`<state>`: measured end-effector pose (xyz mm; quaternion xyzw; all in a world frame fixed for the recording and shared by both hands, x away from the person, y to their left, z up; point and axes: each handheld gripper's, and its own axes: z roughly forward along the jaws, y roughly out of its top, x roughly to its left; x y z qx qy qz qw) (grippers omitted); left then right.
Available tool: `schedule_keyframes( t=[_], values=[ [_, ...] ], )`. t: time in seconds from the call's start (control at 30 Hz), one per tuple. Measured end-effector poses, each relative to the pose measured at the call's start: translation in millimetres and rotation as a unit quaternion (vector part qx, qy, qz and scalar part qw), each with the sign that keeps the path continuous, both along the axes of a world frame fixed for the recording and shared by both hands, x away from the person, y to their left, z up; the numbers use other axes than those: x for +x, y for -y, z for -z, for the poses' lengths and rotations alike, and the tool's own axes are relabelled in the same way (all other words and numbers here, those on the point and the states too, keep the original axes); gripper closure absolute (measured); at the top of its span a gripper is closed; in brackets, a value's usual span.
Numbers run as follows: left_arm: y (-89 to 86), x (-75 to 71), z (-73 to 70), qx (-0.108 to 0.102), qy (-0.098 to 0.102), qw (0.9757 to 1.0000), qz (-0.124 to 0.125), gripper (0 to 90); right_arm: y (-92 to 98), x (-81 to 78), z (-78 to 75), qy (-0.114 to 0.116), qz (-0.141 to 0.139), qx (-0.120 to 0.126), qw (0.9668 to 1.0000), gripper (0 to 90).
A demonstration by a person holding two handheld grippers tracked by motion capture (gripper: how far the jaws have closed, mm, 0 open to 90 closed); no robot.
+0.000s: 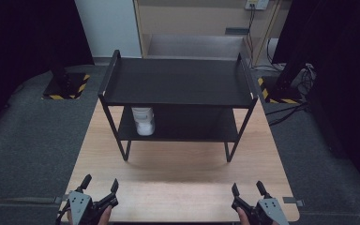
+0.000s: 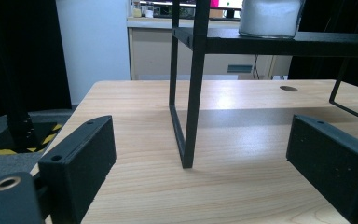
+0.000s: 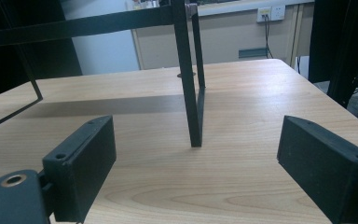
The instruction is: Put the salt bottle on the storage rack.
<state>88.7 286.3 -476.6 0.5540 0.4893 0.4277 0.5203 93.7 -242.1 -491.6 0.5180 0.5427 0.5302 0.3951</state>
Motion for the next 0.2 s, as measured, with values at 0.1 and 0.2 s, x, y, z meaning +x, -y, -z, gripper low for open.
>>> schedule_keyframes(
  t=[0.1,0.2],
  values=[
    [1.8,-3.8,-4.2,-0.001,0.006,1.0000,-0.005,6.8,-0.4,-6.2,-2.2,0.011,0.002,0.000,0.9999,11.3],
    [3.4,-6.3,-6.4,-0.003,0.006,1.0000,-0.006,6.4,-0.5,-13.4,-4.7,0.018,0.004,0.000,0.9998,11.2]
  ],
)
